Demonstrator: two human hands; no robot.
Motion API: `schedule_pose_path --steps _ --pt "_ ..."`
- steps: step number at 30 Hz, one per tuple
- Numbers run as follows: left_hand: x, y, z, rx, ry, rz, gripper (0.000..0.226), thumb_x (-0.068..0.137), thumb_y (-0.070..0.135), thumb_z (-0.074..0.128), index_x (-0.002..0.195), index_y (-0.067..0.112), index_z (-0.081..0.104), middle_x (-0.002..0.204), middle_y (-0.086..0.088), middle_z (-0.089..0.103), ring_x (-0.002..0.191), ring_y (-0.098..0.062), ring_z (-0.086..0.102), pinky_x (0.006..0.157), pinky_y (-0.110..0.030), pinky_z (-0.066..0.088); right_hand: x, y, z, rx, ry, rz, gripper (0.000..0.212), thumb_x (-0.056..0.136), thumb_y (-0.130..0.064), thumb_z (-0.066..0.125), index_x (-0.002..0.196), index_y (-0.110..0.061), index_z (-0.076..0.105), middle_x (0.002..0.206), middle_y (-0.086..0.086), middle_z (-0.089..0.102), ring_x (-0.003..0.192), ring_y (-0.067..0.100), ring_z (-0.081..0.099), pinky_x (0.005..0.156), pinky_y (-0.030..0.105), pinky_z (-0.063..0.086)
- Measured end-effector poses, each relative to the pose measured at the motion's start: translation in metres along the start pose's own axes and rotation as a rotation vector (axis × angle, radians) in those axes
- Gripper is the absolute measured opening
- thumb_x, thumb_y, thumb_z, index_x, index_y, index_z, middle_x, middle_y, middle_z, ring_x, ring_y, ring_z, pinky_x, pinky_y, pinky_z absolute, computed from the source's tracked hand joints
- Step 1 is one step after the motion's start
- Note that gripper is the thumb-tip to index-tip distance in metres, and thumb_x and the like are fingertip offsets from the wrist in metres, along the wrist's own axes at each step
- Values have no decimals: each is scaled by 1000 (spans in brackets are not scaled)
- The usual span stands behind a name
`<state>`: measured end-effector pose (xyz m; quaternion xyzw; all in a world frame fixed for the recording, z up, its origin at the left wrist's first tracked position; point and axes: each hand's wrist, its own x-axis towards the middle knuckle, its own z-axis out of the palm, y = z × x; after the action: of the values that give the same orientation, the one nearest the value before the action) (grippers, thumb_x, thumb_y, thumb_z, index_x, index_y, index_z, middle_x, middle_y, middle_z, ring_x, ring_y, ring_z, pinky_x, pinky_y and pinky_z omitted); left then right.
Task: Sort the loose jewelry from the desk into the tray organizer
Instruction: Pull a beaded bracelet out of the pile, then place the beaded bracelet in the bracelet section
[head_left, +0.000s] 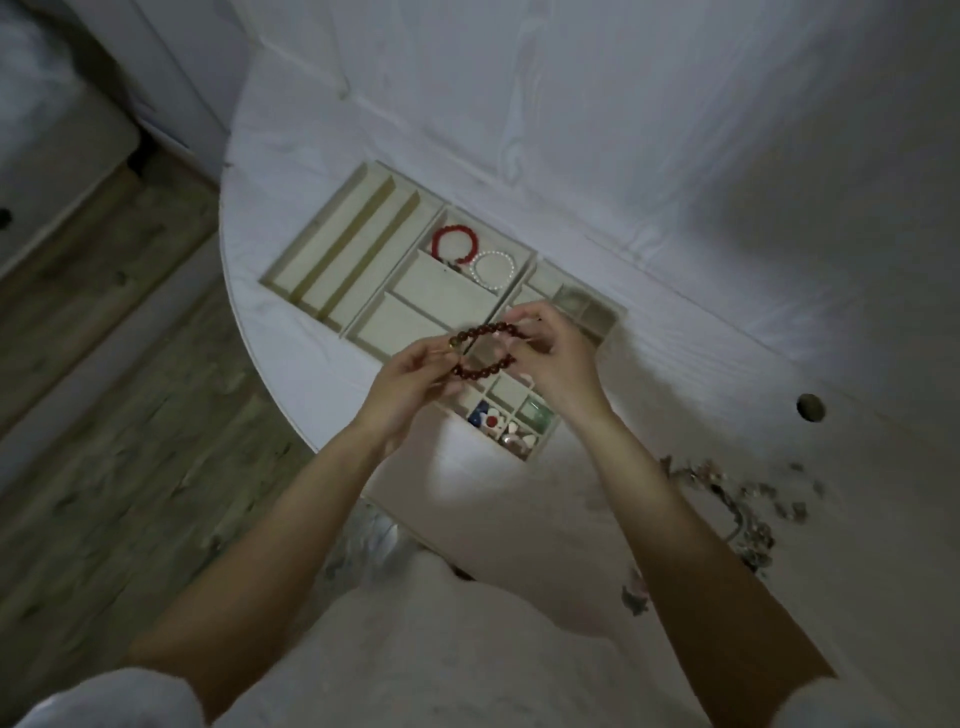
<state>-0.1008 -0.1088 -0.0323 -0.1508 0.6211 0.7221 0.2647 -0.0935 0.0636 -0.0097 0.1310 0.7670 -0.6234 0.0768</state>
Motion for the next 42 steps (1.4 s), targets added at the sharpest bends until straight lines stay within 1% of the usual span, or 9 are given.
schedule_pose_path --steps 3,6,11,15,20,25,31,39,42 --pt "37 20 -27 143 45 39 28 93 7 55 121 6 60 94 -1 67 78 -3 65 71 -17 53 36 4 29 61 50 94 15 90 -1 58 91 -15 58 109 9 60 91 20 65 69 28 58" --pt "75 38 -47 345 38 110 28 92 6 57 118 14 61 100 -4 66 92 -16 65 86 -28 54 69 10 55 20 72 154 13 90 -1 57 95 -13 55 115 8 56 95 20 62 70 27 58" --pt "110 49 -62 1167 -24 494 47 89 7 57 135 11 49 132 -11 55 117 -29 53 95 -30 38 99 17 67 -154 70 217 18 90 -5 57 106 -15 56 111 1 57 104 20 58 89 43 52" --pt "120 51 -80 1403 29 761 37 87 10 58 124 9 59 116 -16 62 97 -39 56 79 -45 49 100 16 58 -385 109 67 19 91 -7 55 108 -11 61 112 5 61 101 20 58 88 41 51" --pt "126 44 -93 1687 -118 935 39 90 32 35 103 18 70 106 2 69 98 -26 58 86 -42 29 101 24 66 -817 -59 -223 29 90 -5 49 116 -4 62 121 14 56 107 26 52 90 33 42" --pt "133 43 -97 1793 -94 991 36 94 30 37 91 20 71 93 9 68 98 -19 48 85 -41 25 102 42 85 -805 -81 -248 27 83 -1 56 107 -2 68 113 18 56 101 35 52 86 40 46" --pt "137 40 -95 1889 12 1083 20 84 16 49 80 14 68 87 0 63 88 -22 43 75 -36 26 104 34 96 -765 -103 -298 32 76 2 55 105 -1 69 107 19 59 98 36 53 84 43 48" --pt "134 26 -93 1799 -12 1124 30 89 21 43 80 14 70 86 1 67 86 -24 55 75 -37 26 98 29 90 -716 -159 -313 28 75 3 54 98 0 70 107 23 60 98 38 57 85 40 49" --pt "125 25 -86 1706 37 1134 25 88 21 46 84 14 70 89 0 68 85 -24 57 74 -37 26 90 23 80 -722 -165 -291 28 79 5 54 103 1 68 116 25 56 107 36 54 94 31 38"
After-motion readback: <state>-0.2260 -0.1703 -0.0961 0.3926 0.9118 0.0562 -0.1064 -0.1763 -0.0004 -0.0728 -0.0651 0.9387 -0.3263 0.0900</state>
